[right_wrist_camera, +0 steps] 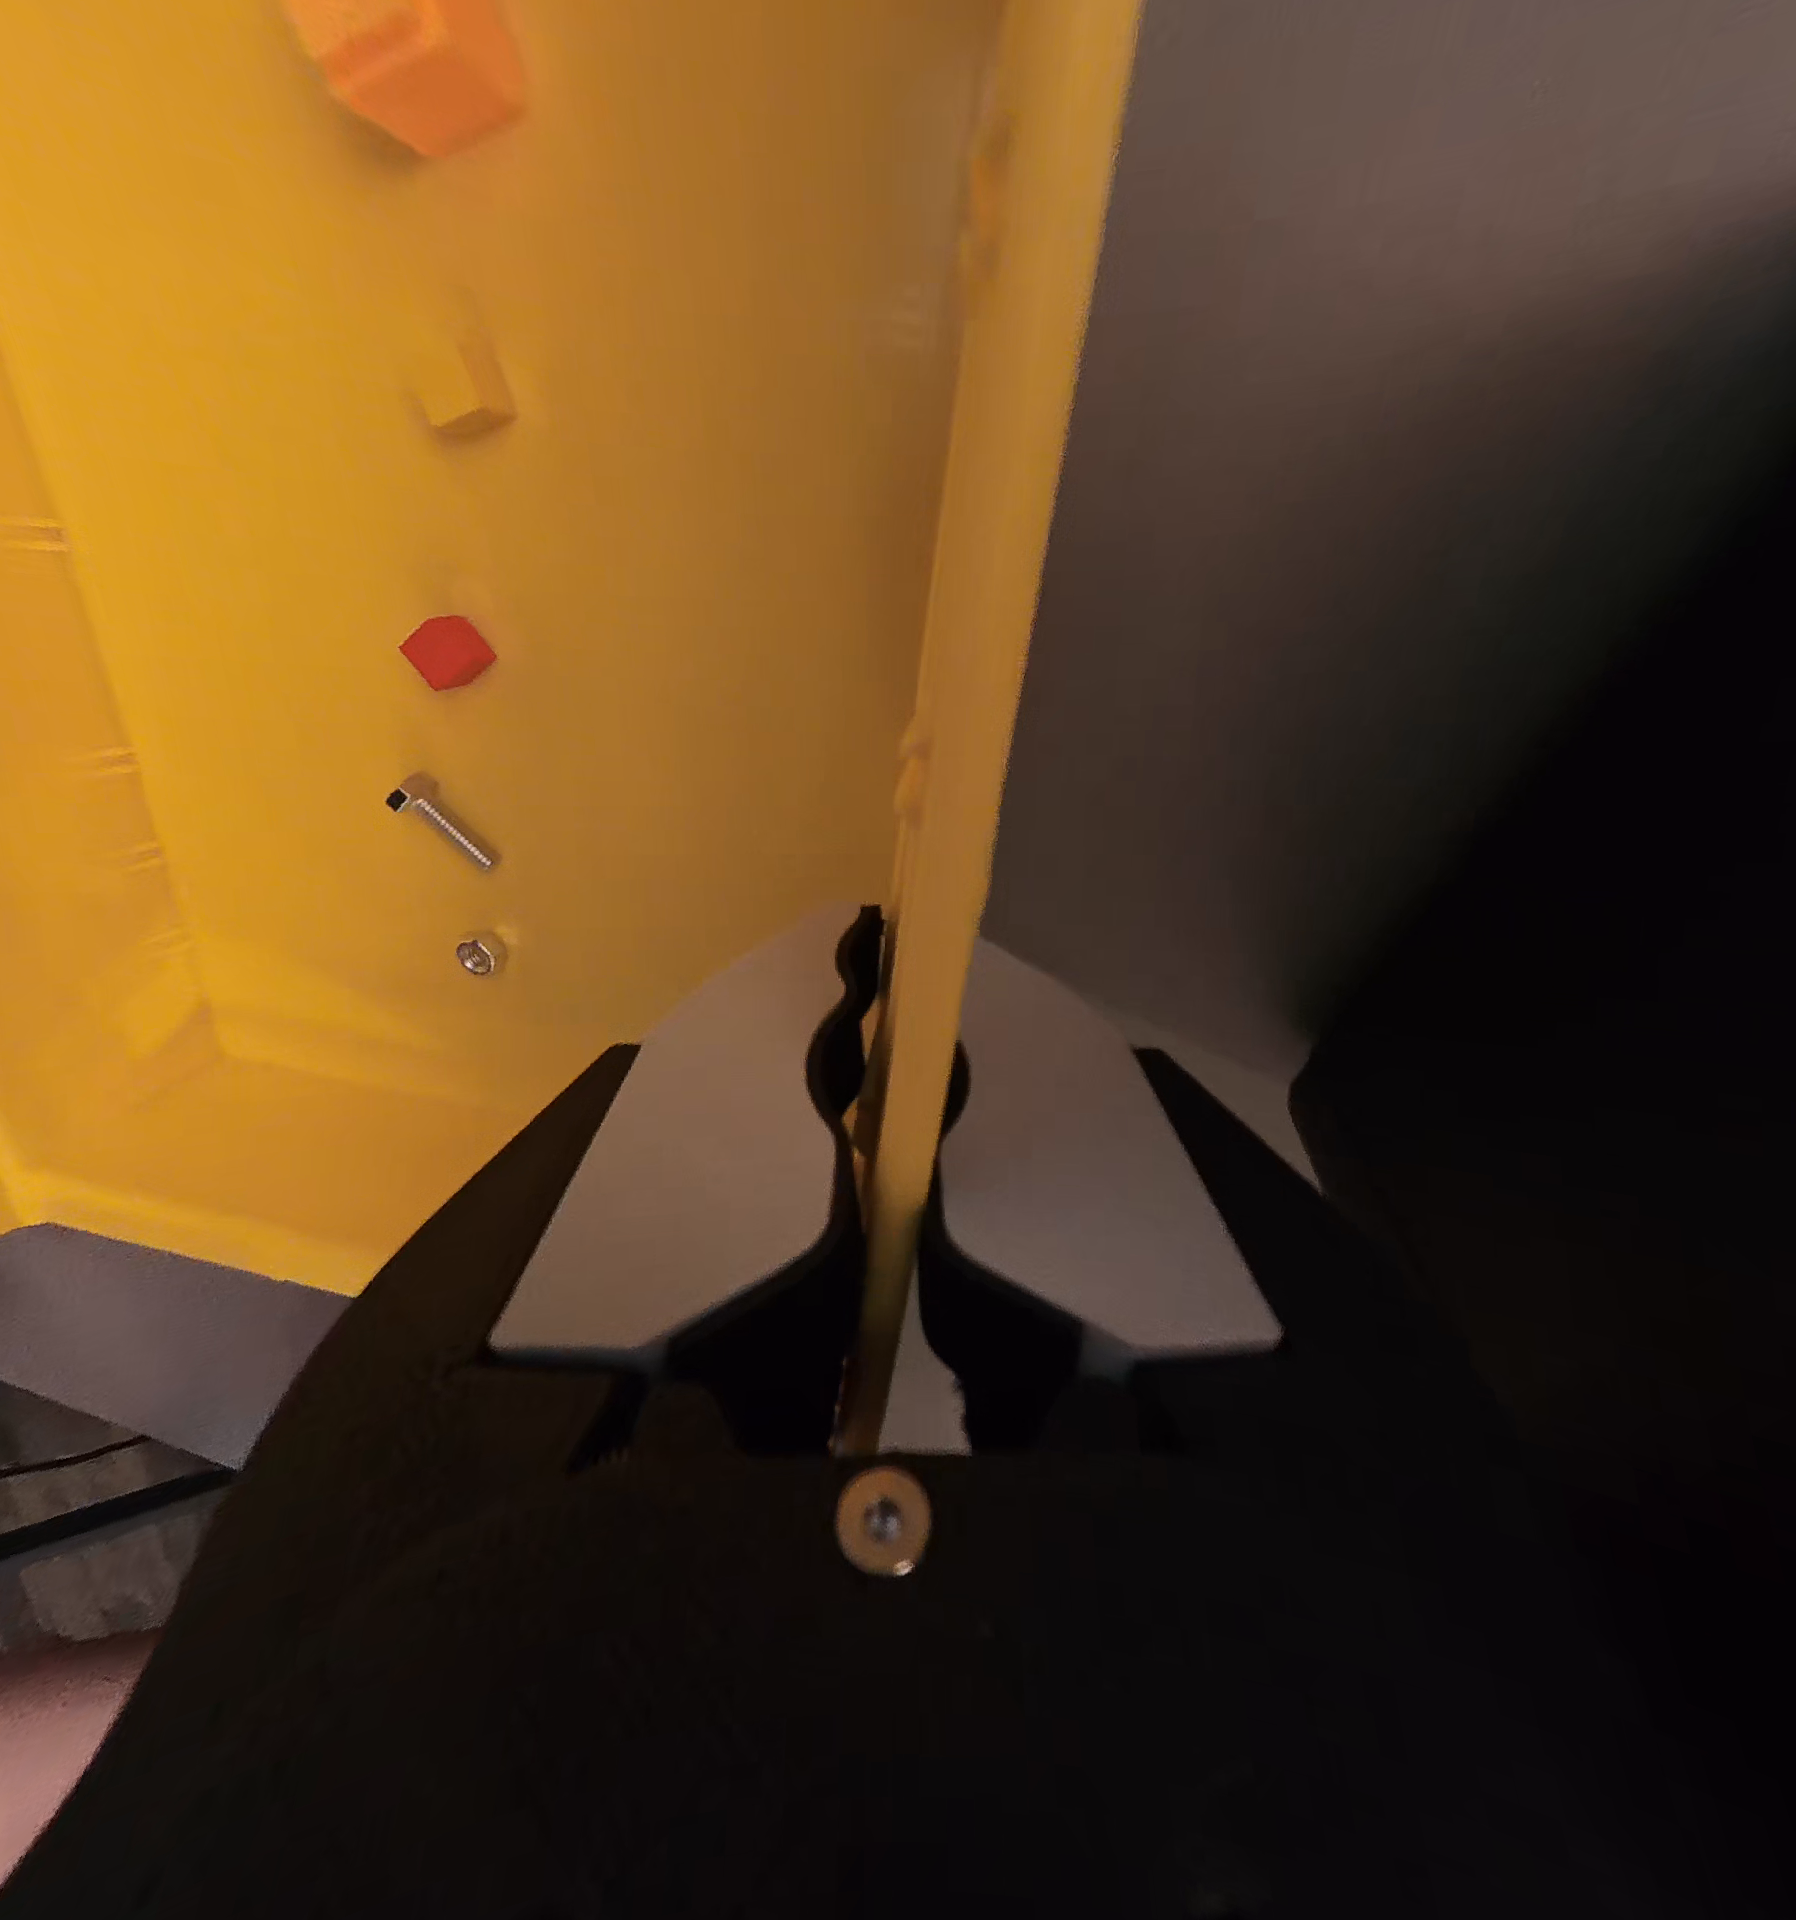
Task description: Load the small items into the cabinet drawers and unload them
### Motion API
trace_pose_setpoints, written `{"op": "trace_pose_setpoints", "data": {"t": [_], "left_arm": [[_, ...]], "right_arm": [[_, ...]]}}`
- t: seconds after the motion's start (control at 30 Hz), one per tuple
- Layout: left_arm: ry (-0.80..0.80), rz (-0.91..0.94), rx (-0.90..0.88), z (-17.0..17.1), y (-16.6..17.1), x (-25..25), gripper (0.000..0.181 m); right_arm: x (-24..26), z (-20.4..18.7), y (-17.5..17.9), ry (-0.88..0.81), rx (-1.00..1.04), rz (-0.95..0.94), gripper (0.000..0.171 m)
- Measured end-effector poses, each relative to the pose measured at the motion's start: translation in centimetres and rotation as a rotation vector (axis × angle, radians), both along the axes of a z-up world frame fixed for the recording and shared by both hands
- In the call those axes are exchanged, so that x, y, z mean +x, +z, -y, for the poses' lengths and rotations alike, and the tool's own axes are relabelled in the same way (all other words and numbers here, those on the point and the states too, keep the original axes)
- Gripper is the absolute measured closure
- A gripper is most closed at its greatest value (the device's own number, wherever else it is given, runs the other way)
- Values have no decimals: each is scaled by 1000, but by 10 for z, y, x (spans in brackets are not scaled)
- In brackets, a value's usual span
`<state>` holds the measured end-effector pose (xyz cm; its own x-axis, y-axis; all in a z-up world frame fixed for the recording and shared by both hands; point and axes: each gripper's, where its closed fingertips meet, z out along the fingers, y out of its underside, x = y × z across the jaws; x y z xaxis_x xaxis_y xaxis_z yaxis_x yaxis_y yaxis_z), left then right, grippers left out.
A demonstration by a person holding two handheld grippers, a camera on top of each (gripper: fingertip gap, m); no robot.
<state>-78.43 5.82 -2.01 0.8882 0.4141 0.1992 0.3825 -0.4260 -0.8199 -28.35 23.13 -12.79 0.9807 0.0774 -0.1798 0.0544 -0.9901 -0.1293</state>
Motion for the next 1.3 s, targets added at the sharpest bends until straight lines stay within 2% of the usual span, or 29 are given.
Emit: {"op": "trace_pose_setpoints", "data": {"t": [0.17, 0.4, 0.57, 0.7, 0.83, 0.93, 1.1, 1.2, 1.3], "left_arm": [[14, -7, -9, 16, 6, -4, 171], [-7, 19, -24, 19, 1, 13, 171], [-35, -16, -52, 22, 6, 27, 170], [-49, -55, -51, 29, 25, 41, 170], [-113, -77, -28, 33, 51, 67, 170], [-195, -98, 4, 34, 71, 99, 170], [-445, -125, 31, 33, 96, 187, 170], [-666, -106, 39, 27, 102, 262, 170], [-922, -82, 38, 27, 102, 350, 171]], "right_arm": [[-1, -1, 0, -22, 2, -23, 164], [0, 9, -1, -46, -1, 12, 165], [2, -2, 24, 32, 130, 61, 144], [6, -8, 77, 175, 240, 187, 137], [-1, -1, 159, 241, 391, 72, 137], [21, 24, 218, 307, 430, 42, 137], [120, 78, 308, 295, 525, 99, 137], [199, 119, 341, 217, 539, 125, 137], [276, 163, 358, 104, 548, 136, 137]]}}
